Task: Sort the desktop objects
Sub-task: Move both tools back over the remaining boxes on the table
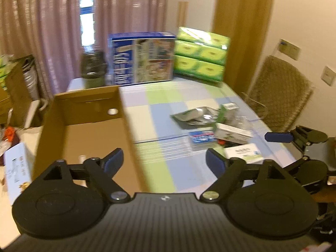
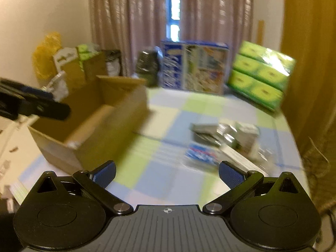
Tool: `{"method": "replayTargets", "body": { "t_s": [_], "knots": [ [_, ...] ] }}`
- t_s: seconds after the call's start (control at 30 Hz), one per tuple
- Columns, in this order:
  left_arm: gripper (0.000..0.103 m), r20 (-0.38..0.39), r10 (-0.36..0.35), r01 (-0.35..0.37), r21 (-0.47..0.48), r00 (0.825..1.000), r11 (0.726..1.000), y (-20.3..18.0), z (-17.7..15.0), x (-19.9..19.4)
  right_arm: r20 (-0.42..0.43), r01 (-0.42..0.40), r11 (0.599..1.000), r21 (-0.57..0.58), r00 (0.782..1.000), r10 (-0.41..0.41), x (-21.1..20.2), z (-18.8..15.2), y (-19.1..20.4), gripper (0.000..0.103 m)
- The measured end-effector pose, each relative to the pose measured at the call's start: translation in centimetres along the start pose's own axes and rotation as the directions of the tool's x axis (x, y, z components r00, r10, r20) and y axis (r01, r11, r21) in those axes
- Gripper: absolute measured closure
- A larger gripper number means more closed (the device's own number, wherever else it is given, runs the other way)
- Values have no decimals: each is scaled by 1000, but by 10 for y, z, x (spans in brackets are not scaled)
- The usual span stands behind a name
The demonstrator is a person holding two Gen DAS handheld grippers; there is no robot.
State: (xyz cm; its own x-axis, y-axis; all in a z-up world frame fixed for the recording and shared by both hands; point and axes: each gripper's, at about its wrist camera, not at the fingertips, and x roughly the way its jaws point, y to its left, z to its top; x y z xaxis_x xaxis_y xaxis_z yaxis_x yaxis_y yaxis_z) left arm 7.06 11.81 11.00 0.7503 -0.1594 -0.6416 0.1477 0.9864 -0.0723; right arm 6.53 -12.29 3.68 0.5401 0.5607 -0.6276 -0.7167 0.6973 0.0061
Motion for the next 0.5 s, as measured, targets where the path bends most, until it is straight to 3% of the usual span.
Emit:
{"method": "replayTargets", "body": {
  "t_s": [0.2,0.5],
  "knots": [
    [2,-29,-73,75,103,997,992,-51,0,19,-33,83,996,25,996,-82,-25,-25,-56,2],
    [1,-112,-116,140,234,987,962,-98,-6,59,-57,115,993,-40,991,-117,-34,-35,-99,2]
  ]
}}
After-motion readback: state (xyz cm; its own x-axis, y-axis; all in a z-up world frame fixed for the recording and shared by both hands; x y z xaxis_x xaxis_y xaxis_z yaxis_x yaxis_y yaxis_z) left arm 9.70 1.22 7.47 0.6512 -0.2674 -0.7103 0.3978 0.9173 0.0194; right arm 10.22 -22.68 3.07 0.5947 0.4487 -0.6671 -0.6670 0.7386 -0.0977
